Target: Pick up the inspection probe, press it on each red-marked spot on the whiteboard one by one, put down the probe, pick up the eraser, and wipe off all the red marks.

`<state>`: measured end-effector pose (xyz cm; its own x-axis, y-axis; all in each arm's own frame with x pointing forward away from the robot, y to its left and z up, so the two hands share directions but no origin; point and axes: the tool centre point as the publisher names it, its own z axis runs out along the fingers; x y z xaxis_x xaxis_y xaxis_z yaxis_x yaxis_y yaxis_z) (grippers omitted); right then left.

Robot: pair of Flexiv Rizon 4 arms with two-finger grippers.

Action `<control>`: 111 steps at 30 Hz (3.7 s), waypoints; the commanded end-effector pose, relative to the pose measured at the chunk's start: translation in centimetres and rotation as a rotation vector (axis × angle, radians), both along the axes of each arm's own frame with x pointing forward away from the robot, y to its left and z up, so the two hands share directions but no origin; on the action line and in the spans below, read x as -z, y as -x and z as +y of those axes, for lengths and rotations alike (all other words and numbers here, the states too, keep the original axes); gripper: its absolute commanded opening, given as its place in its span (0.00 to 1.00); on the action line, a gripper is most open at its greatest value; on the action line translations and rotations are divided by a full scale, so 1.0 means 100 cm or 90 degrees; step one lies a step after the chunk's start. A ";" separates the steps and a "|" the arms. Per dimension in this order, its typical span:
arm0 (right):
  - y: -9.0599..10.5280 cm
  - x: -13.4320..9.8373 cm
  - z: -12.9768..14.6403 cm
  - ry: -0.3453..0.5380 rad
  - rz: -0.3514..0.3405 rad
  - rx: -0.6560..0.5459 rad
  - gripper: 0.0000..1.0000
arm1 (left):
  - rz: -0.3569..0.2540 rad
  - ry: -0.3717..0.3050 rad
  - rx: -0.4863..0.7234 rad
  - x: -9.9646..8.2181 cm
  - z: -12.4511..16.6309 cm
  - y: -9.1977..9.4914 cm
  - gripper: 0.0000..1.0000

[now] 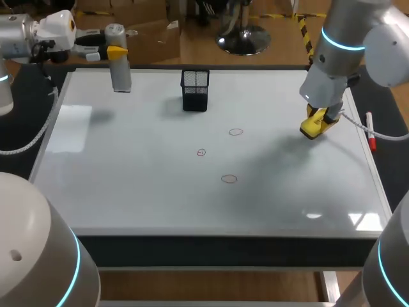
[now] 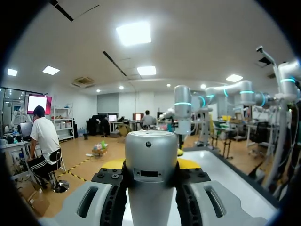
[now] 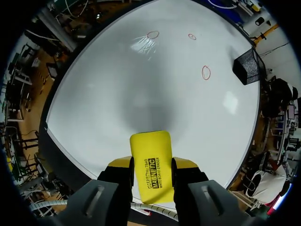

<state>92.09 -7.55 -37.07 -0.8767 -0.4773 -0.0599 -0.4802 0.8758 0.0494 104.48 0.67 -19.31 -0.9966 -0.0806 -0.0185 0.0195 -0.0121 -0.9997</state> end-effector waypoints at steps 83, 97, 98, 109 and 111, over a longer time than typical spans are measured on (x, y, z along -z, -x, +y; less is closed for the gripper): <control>0.000 0.000 0.000 0.002 0.000 -0.001 0.00 | 0.025 0.099 0.104 0.067 -0.200 0.172 0.00; 0.000 0.000 0.000 0.002 0.000 -0.001 0.00 | 0.012 0.096 0.101 0.071 -0.207 0.165 0.00; 0.000 0.000 0.000 0.002 0.000 -0.001 0.00 | 0.012 0.096 0.101 0.072 -0.207 0.164 0.00; 0.000 0.000 0.000 0.002 0.000 -0.001 0.00 | 0.017 0.083 0.099 0.075 -0.209 0.164 0.00; 0.000 0.000 0.000 0.002 0.000 -0.001 0.00 | 0.019 0.080 0.098 0.077 -0.210 0.163 0.00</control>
